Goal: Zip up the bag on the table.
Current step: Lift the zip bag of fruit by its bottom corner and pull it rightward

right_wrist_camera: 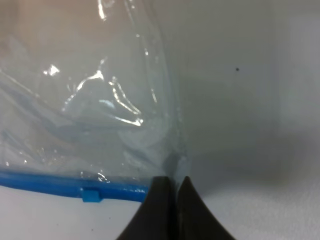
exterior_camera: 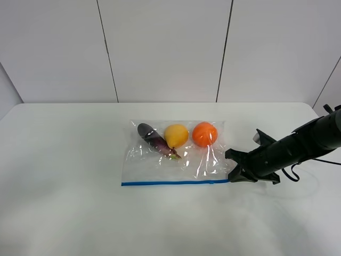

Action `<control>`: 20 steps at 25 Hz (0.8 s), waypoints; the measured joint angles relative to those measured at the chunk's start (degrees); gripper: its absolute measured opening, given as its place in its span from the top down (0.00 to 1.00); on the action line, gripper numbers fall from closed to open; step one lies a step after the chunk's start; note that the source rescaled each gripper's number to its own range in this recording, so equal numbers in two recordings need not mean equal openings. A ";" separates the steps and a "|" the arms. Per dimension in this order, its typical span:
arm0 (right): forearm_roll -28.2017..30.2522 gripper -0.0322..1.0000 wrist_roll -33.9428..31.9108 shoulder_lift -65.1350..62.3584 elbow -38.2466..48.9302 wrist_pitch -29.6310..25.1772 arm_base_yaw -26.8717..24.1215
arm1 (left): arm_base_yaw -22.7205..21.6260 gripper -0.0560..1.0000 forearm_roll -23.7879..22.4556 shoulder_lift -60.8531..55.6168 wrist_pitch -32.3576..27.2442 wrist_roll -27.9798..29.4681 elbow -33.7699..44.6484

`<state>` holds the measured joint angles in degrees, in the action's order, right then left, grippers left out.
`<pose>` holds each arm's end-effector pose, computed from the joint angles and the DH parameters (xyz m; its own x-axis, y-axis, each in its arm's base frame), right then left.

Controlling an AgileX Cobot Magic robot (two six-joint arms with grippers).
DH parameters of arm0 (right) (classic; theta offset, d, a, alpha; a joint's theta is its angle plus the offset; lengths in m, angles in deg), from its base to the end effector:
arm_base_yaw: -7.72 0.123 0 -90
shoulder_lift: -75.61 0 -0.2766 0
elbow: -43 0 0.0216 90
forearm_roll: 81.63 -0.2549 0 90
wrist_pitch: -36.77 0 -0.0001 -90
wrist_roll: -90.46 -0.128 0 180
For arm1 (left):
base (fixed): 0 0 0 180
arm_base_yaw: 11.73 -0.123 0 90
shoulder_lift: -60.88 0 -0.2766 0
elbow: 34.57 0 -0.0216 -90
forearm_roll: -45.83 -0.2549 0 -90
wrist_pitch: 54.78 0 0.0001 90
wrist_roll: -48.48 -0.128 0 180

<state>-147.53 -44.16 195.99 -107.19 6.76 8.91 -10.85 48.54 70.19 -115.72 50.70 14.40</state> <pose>0.3164 0.0651 0.0420 -0.9592 0.2447 -0.1416 0.1433 0.8526 0.5025 0.0440 -0.0060 0.2577 -0.4899 -0.0541 -0.8701 0.0212 0.9970 -0.0740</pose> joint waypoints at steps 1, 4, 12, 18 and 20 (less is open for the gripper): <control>0.00 0.97 0.36 0.00 0.00 0.00 0.00 | 0.00 0.00 0.00 0.00 0.00 0.00 0.00; -0.05 0.97 1.32 0.00 0.00 -0.34 0.00 | 0.00 0.00 0.00 0.00 0.00 0.00 0.00; -0.23 0.97 2.53 -2.04 -0.18 -1.20 0.00 | 0.00 0.00 0.00 0.00 0.00 0.00 0.00; -1.16 0.97 2.76 -5.15 -3.15 -6.20 0.00 | 0.00 0.00 0.00 0.00 0.00 0.00 0.00; -1.57 0.97 2.76 -5.55 -4.05 -7.58 0.00 | 0.00 0.00 0.00 0.00 0.00 0.00 0.00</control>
<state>-149.10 -41.40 190.43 -111.24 -0.82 8.91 -10.85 48.54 70.19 -115.72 50.70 14.40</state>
